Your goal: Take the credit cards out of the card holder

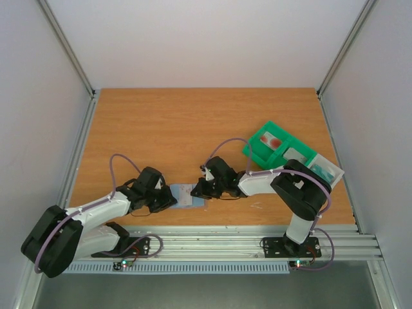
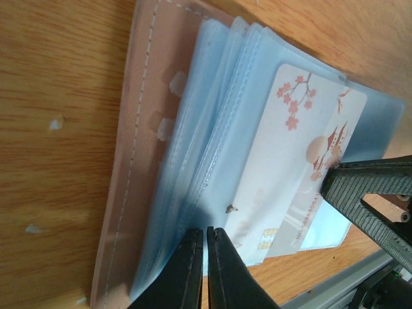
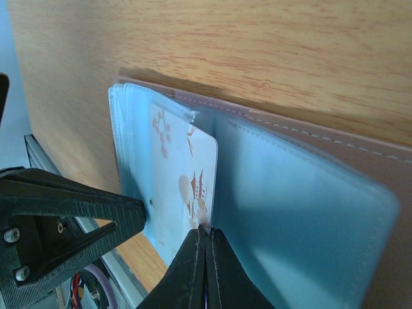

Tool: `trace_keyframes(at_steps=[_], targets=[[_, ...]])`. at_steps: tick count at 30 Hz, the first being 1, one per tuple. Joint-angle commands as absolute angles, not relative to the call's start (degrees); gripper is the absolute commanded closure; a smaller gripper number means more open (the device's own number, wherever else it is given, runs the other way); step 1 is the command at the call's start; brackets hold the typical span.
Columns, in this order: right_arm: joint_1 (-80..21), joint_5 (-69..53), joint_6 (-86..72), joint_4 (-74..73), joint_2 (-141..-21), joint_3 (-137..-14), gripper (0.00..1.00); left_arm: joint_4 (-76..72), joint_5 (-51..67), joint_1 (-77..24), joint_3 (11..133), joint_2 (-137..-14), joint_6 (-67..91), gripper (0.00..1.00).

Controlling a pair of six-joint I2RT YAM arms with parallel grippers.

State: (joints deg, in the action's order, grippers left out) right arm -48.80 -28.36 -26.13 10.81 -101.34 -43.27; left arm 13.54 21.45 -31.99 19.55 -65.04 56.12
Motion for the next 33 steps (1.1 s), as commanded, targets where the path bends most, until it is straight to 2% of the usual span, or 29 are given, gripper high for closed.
trace_keyframes(at_steps=[1,23,33], targets=[[-48.3,-28.6,-26.3,10.9,-99.0,-41.8,0.99,12.8,19.1,-31.9,19.2,-66.9,56.0,0.94],[-47.5,-26.4,-24.1,5.9,-92.3,-39.6,0.99,10.1,18.5,-31.9,17.5,-67.7,58.8,0.94],[-47.5,-26.3,-24.0,5.3,-91.1,-39.0,0.99,10.4,19.8,-31.9,17.6,-64.9,60.1,0.89]])
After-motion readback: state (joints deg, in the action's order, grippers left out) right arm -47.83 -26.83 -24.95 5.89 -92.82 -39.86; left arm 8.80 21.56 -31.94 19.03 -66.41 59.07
